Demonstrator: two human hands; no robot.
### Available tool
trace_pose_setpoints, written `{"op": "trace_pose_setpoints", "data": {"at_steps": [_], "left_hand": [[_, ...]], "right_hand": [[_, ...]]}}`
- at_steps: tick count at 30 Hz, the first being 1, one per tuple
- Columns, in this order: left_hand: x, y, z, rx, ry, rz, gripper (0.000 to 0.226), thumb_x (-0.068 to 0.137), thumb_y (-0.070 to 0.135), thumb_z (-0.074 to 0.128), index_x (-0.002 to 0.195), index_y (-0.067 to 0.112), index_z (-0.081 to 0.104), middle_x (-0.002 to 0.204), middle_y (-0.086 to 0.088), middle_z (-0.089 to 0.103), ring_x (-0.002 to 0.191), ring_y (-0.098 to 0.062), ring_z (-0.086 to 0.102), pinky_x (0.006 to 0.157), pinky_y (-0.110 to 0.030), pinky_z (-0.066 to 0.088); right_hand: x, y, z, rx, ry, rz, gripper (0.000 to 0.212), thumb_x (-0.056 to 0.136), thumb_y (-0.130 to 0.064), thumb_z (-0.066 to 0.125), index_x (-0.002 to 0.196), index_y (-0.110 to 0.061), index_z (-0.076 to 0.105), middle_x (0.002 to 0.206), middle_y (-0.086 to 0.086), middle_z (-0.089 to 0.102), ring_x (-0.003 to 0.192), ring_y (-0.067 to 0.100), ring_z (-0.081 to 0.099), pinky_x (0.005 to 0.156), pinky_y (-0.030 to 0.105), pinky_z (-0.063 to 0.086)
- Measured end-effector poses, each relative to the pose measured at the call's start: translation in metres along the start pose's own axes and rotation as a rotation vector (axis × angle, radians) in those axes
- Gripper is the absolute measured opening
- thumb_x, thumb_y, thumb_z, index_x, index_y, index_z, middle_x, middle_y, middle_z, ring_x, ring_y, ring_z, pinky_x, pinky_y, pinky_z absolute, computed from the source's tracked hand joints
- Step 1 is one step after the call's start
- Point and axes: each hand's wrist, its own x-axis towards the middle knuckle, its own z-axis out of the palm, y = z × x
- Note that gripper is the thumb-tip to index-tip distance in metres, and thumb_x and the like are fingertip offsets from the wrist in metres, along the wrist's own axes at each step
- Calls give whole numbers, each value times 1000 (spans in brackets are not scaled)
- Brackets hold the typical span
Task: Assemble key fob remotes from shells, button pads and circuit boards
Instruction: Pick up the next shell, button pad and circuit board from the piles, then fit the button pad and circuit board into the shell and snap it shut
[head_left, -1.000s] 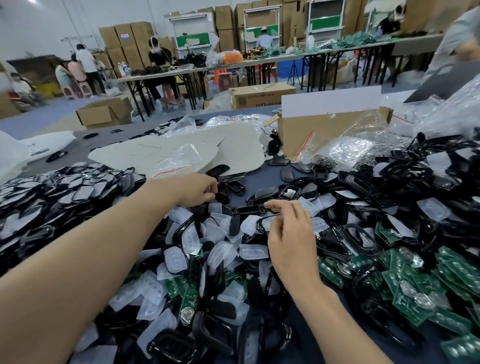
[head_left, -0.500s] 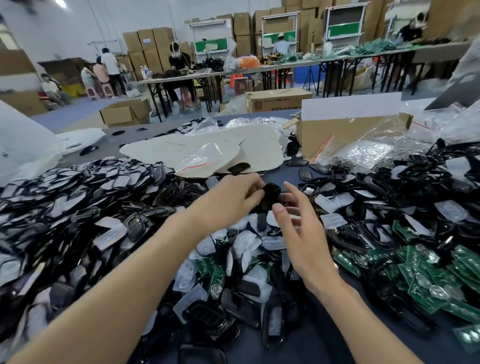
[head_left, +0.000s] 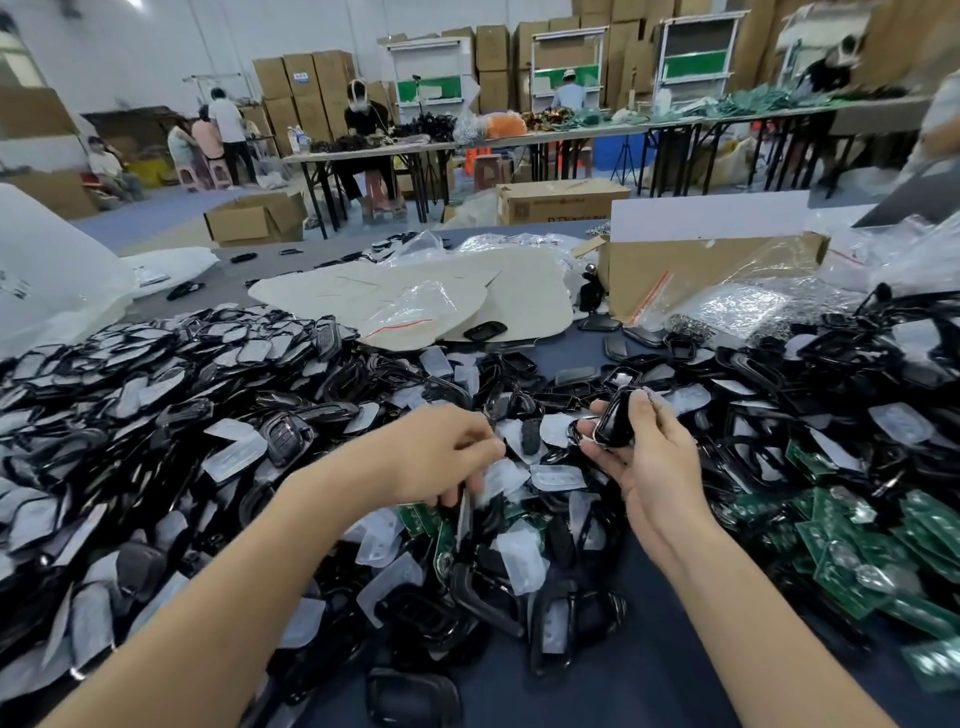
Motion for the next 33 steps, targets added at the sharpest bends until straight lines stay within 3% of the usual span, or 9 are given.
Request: {"op": "trace_pose_setpoints", "data": {"at_steps": [3,6,8,11,16,21,24,29,33], "left_hand": [[4,0,-1,-42,123,-4,19,102,37,48,97,29,65,79,11,72,59,-7,65,56,-25,53],[14,5,7,39,229,10,20,101,36,49,105,28,67,90,11,73,80,-13,67,80,-36,56],[25,10,13,123,269,19,25,102,35,48,118,26,65,105,9,70,95,-13,65,89,-36,53],[42,17,18,305,261,40,33,104,33,44,130,20,60,116,-2,58,107,-21,58,94,-39,49],[62,12,9,378,345,6,34,105,31,42,132,17,59,123,-8,55,118,-26,51,101,-42,43],[60,6,-3,195,174,20,31,104,32,46,126,18,63,112,2,67,97,-14,61,86,-27,48],[50,-6,-21,164,239,22,27,104,32,47,121,19,65,96,10,63,87,-7,60,74,-17,41],[20,-44,-68,243,355,-86,27,103,31,49,118,18,67,101,4,64,90,-14,58,79,-24,38],[-9,-88,-112,249,517,-242,26,103,30,50,111,13,69,91,0,62,73,-14,54,72,-28,38]], "right_hand": [[2,2,2,1,-14,27,17,106,-22,49,102,-11,60,79,1,73,71,15,74,60,25,60],[3,3,2,-36,-40,17,11,105,-13,52,98,-10,62,76,-2,72,72,13,72,61,24,59],[3,2,0,-72,-39,-15,11,104,-10,53,98,-11,63,75,-5,72,71,9,70,60,23,58],[4,-1,-2,-134,-26,-62,14,103,-9,54,96,-14,65,71,-10,71,65,2,66,55,19,54],[6,-1,-5,-191,9,-47,18,102,-6,53,93,-17,65,67,-14,68,62,0,62,52,19,50],[5,-2,-3,-222,-15,-70,20,102,-6,52,103,-21,65,92,-2,70,68,4,67,56,21,54],[-3,-1,3,-231,-80,-93,32,102,-3,51,111,-31,63,96,-2,72,70,8,67,56,22,54],[-25,3,23,-300,-233,-140,37,103,-4,51,121,-35,61,95,-9,73,73,12,69,54,23,54],[-31,4,57,-286,-297,-159,36,103,-5,51,120,-35,60,98,-4,73,77,13,71,57,24,56]]}}
